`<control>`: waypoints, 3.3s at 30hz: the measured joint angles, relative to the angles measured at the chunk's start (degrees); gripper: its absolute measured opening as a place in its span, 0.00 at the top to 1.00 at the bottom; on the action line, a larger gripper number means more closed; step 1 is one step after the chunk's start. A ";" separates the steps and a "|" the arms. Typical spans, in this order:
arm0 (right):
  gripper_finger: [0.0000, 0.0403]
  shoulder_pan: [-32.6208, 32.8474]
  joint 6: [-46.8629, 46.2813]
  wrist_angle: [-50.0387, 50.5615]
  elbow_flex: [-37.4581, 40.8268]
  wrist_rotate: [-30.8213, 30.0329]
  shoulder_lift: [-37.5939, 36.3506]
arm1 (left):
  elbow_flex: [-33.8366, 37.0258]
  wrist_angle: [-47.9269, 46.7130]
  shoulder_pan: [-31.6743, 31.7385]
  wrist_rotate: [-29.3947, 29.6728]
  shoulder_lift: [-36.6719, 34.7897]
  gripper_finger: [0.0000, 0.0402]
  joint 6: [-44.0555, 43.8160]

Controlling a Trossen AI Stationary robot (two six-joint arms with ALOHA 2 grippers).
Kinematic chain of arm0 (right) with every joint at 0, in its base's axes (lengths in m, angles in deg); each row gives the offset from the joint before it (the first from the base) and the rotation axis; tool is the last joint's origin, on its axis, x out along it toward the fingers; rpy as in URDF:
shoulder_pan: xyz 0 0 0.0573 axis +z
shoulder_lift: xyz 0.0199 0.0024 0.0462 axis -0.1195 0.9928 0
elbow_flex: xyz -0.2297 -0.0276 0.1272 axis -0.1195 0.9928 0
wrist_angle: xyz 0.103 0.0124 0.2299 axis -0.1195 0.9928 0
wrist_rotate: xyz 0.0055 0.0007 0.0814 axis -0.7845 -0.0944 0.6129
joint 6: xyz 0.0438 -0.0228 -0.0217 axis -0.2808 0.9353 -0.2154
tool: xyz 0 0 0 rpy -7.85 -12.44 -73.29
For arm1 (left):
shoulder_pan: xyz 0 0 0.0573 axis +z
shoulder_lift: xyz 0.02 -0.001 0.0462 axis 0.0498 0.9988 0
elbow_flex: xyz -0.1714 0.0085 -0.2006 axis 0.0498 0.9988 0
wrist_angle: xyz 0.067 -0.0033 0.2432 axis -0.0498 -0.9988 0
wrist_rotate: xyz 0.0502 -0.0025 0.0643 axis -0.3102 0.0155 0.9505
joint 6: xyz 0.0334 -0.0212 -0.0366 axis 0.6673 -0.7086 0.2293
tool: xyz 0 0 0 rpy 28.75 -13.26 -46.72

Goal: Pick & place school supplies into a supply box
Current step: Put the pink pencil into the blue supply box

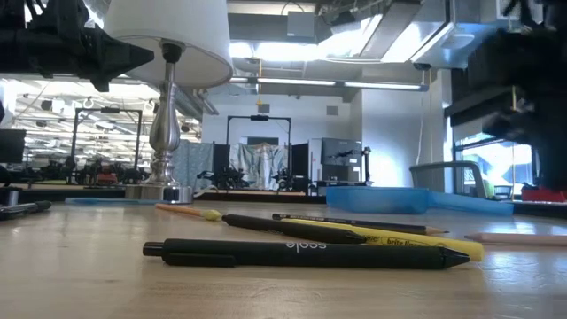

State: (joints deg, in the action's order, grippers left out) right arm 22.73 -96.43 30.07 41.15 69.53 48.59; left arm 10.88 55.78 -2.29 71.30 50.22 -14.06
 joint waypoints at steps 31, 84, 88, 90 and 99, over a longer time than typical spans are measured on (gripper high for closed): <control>0.50 23.51 -23.58 4.97 -2.64 -14.76 -4.82 | 0.00 0.02 0.01 0.00 0.02 0.99 -0.94; 0.63 40.28 -40.47 -18.61 6.82 -47.10 25.49 | 0.00 -0.02 0.02 10.71 0.00 0.99 -3.02; 0.78 40.13 -35.79 -22.78 6.88 -49.28 26.94 | 0.00 -0.04 0.02 10.76 0.00 0.99 -3.02; 0.86 39.62 -35.68 -23.17 6.85 -49.58 27.71 | 0.00 -0.04 0.02 10.75 0.00 0.99 -3.02; 0.90 34.81 -34.45 -30.78 6.84 -56.10 33.56 | 0.00 -0.07 0.02 10.73 0.00 0.99 -3.02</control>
State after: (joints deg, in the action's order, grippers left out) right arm 57.54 -130.88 -0.72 47.98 13.43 82.16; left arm 10.88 55.71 -2.27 82.03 50.22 -17.08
